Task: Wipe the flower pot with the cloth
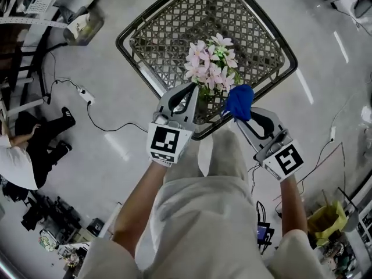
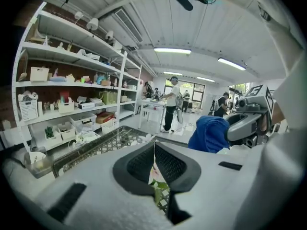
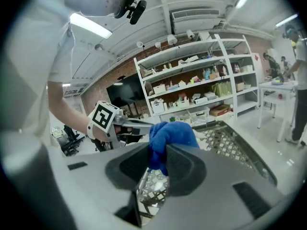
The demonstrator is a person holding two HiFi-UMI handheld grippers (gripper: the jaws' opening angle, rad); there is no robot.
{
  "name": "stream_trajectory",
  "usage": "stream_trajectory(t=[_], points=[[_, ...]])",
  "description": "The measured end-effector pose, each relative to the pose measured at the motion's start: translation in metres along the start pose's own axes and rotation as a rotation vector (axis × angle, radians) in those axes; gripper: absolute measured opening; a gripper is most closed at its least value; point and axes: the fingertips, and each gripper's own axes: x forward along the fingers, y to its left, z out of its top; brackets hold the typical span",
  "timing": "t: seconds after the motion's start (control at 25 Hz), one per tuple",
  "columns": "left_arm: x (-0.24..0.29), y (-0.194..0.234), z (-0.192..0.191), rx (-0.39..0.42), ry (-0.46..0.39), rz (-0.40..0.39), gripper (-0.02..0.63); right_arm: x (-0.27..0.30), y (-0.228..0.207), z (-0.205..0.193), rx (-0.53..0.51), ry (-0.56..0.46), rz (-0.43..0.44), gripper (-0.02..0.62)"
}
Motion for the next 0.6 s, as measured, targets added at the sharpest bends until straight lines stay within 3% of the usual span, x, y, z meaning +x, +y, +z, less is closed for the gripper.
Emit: stream_trajectory(t=[0.2, 0.44, 0.6], points=[[-0.03, -0.009, 0.061, 0.045, -0.089, 0.023, 0.025, -0.036, -0.001, 0.064, -0.052, -0.089, -0.087, 0.103], [-0.071, -0.024, 0.106, 0.07, -0.155, 0.041, 0.025, -0.088, 0.001, 0.124, -0.112, -0.197, -0.254, 0.104], [-0.093, -0.035, 0.125, 0.035, -0.179, 0.052, 0.023, -0.115, 0.007, 0.15, -0.107, -0.262, -0.296, 0.106]])
